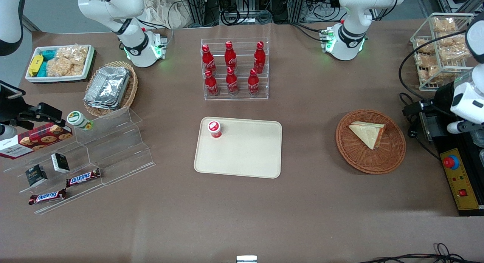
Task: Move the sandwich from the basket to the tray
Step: 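Move the left gripper toward the wicker basket with the sandwich, then lower the open left gripper over the wrapped sandwich in the basket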
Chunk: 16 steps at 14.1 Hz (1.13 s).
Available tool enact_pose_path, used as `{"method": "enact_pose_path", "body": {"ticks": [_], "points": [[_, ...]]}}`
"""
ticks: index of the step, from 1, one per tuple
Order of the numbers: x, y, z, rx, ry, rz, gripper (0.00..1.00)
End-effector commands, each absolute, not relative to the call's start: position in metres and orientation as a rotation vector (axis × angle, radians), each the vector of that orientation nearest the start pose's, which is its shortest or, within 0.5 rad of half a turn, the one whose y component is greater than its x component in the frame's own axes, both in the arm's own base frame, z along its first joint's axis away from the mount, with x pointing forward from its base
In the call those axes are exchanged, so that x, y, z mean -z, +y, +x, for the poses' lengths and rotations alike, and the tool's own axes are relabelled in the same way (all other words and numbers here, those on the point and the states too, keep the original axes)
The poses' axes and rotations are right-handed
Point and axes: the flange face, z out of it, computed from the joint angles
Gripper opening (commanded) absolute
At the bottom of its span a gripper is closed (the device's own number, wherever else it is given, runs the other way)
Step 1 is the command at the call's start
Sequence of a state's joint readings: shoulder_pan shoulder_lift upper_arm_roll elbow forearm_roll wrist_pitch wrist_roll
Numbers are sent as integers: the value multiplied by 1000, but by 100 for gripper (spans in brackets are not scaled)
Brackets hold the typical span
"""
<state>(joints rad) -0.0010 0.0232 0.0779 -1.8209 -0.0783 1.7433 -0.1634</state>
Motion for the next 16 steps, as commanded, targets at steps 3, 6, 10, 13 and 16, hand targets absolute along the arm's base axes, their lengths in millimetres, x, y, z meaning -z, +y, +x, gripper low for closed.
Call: {"method": "enact_pose_path", "body": {"ticks": [3,6,10,13,16], "points": [[-442,39,571,-187,-591,-3196,100],[-384,38,567,-182,-628,-3177,100],[-318,38,559,-183,-643,-3155,100],[-279,41,548,-172,-655,-3140,100],[-256,42,546,-176,-673,-3131,100]]}}
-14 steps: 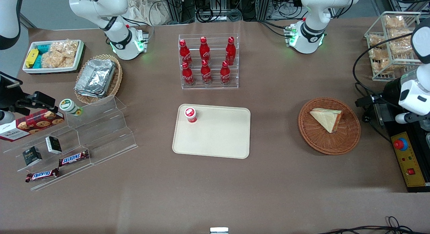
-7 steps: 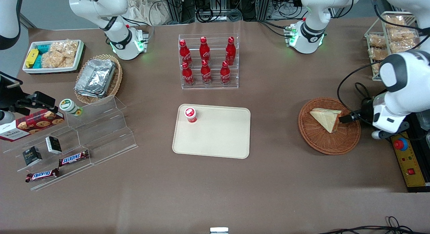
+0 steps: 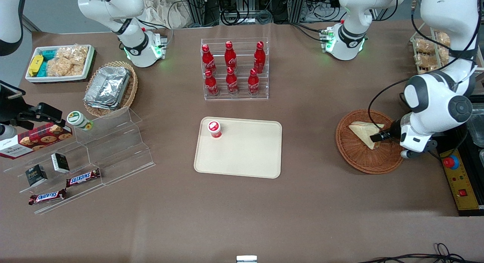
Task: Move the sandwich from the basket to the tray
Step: 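Lower the open left gripper over the wrapped sandwich in the basket, then close the left gripper on the sandwich and lift it from the basket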
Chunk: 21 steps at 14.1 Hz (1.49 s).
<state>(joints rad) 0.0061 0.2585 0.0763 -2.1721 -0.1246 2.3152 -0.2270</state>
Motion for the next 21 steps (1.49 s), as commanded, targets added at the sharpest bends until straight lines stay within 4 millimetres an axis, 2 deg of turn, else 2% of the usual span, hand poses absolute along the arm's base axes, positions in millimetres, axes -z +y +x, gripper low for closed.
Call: {"method": "enact_pose_path", "body": {"ticks": [1,3,4,9,11,12,14,16,19,21], "points": [[-253,42,546,-178,-674,-3130,100],[-248,40,546,-181,-678,-3130,99],[-247,40,546,-180,-693,-3133,94],[-245,40,546,-183,-701,-3135,41],[-248,39,547,-186,-700,-3136,28],[-255,39,549,-174,-697,-3139,25],[-277,33,556,-140,-686,-3151,25],[-313,28,561,-64,-658,-3168,25],[-389,13,570,8,-585,-3202,26],[-444,-7,568,23,-510,-3224,27]]}}
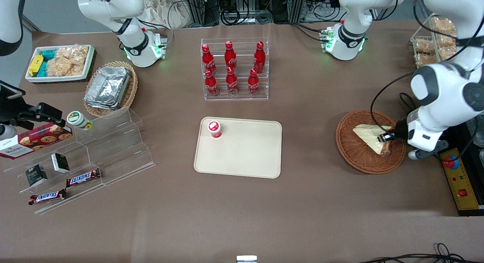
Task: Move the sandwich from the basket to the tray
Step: 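Close the left gripper on the sandwich and lift it from the basket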
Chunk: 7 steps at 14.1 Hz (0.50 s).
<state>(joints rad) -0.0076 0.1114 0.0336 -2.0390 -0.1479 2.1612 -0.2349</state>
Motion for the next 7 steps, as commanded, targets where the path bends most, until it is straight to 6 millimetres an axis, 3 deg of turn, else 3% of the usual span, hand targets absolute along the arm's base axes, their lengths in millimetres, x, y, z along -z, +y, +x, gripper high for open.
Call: {"method": "enact_pose_path", "body": {"ticks": [1,4,6,7], "points": [[-470,-15,566,36,-484,-3228,27],[-538,-62,553,7,-436,-3205,27],[-571,-112,543,-10,-401,-3159,27],[-578,-144,537,0,-396,-3136,27]]}}
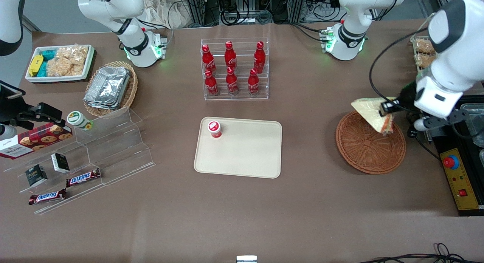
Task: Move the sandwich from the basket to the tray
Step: 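Carry the held sandwich with the left gripper over the cream tray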
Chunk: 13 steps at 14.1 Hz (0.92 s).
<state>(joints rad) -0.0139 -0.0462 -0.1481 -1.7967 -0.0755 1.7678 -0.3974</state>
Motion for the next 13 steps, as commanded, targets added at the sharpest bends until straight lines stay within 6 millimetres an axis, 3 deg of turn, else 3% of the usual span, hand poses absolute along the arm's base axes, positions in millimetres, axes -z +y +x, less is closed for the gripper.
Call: {"method": "enact_pose_path", "body": {"ticks": [1,4,7,13], "points": [[-580,-177,527,11,-383,-3119,27],[-556,-261,504,-11,-287,-3086,27],[-509,-327,497,-31,-177,-3054,26],[-394,-409,520,7,-73,-3063,26]]}}
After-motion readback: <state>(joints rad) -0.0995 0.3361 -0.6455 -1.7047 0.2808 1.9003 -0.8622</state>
